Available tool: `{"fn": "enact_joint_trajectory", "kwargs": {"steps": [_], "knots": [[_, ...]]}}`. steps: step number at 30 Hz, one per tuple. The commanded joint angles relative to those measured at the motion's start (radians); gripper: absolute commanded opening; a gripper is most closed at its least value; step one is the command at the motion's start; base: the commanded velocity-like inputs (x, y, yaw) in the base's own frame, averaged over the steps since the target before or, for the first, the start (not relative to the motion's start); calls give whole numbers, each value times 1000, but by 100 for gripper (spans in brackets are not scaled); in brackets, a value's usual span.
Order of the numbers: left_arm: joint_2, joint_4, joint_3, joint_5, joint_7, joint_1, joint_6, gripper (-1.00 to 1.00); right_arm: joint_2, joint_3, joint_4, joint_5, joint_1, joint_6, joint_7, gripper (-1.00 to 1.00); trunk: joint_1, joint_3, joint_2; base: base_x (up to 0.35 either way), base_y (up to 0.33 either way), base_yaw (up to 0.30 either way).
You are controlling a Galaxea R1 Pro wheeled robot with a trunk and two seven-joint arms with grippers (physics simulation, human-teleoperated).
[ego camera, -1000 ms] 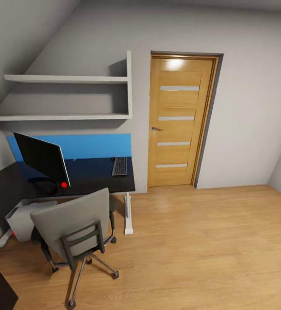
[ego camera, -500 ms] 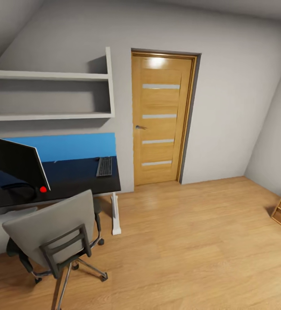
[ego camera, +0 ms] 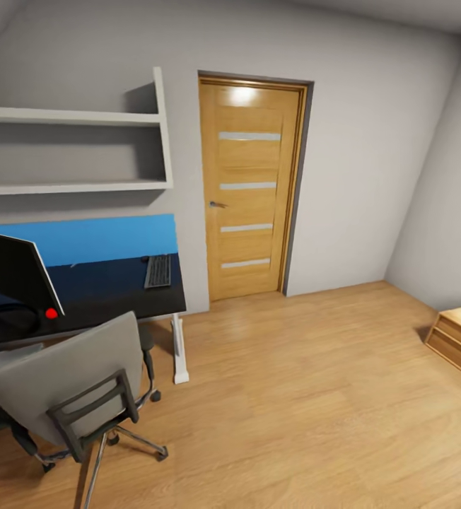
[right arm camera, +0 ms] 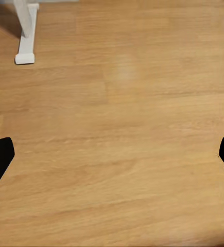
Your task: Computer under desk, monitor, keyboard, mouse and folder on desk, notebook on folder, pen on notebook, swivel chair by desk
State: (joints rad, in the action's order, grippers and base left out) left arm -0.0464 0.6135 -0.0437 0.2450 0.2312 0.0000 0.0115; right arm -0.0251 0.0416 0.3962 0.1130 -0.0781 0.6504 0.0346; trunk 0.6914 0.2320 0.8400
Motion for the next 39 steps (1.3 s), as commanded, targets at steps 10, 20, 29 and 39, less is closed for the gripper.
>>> {"fn": "enact_joint_trajectory", "kwargs": {"steps": [10,20,29,39], "knots": [[0,-88,-1,5,7,0,-27,100,2,-1,-18,11,-36,14,96,100,0,4,1,0,0,-246],[-1,-131,55,-9,7,0,-89,100,6,-5,-46,3,-38,15,123,100,0,1,1,0,0,-279],[-2,-179,90,-13,5,0,-223,100,5,-3,-171,-4,-40,15,118,100,0,0,1,1,0,-282],[0,-205,103,-12,7,0,-257,100,3,-5,-182,-8,-40,18,119,100,0,8,1,217,0,-211]]}}
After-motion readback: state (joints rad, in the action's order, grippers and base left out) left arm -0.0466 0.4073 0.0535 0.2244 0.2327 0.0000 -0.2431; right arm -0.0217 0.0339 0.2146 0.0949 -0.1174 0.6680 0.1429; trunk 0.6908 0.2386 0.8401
